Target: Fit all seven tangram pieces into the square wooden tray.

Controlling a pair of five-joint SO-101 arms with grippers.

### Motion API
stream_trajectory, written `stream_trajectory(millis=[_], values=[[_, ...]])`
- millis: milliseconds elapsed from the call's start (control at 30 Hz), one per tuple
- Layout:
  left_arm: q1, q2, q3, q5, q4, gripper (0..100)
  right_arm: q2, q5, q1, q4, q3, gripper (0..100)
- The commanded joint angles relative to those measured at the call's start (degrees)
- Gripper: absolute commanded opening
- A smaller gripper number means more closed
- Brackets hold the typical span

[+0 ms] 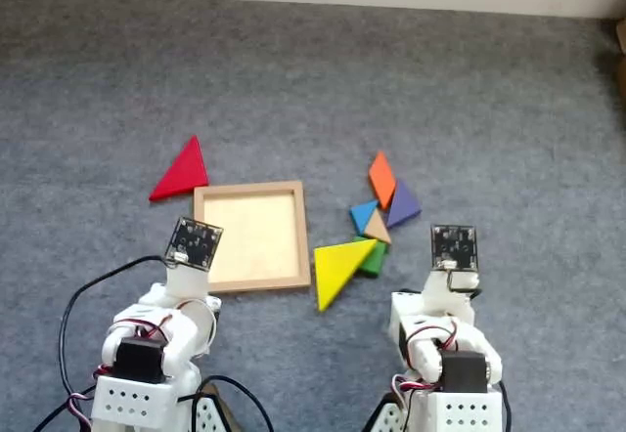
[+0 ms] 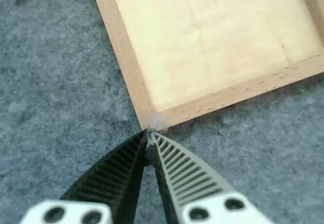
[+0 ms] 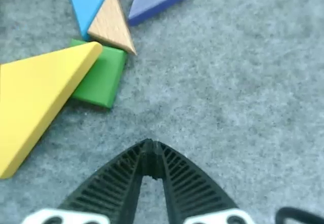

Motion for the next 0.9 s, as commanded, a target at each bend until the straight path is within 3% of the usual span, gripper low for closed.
stream_trajectory(millis=[0, 500, 867], values=[[0.7, -2.8, 1.2, 0.4, 0.4, 1, -0.7, -0.2, -0.5, 0.2, 7.9, 0.5], [0.7, -2.8, 1.2, 0.4, 0.4, 1, -0.7, -0.1, -0.3, 0.1, 7.8, 0.5], [0.7, -2.8, 1.2, 0.4, 0.4, 1, -0.7, -0.1, 8.7, 0.0, -6.4, 0.5]])
